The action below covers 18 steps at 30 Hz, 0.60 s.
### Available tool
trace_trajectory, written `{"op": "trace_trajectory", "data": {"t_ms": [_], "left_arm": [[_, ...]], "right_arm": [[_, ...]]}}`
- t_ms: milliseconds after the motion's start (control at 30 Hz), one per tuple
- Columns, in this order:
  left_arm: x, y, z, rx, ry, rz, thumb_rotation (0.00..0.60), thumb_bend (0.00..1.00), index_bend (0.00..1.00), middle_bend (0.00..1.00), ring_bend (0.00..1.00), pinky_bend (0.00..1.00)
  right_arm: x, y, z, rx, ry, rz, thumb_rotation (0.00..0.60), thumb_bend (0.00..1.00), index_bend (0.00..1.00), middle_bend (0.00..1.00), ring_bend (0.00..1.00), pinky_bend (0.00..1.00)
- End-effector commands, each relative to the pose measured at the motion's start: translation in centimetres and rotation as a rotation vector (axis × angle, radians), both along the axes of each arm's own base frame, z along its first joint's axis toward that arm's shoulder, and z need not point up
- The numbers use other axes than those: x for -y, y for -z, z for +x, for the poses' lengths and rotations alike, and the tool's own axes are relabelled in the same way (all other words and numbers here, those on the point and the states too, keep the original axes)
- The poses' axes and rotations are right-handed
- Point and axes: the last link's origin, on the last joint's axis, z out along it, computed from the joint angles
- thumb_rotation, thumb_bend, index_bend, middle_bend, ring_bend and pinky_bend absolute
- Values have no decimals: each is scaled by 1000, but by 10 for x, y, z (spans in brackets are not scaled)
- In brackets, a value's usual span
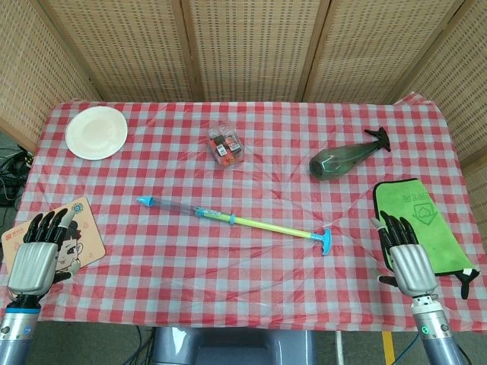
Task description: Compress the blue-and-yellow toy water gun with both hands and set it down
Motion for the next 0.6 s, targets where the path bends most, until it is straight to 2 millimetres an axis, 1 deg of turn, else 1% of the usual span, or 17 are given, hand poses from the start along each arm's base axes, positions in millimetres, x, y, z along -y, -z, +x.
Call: {"op": "trace_trajectory", "data": {"t_ms": [33,267,600], "left_arm": [[0,0,1,0,0,-4,600,90,0,0,0,0],[0,0,-1,0,-13,-7,600,90,0,0,0,0],[-1,-6,-1,16,-16,1,600,90,0,0,0,0]], "right_arm": [[0,-1,-1,0,4,0,600,124,0,0,0,0],[1,-2,-3,10,26,4,600,124,0,0,0,0],[1,-1,-2,5,29,2,600,128,0,0,0,0]]}}
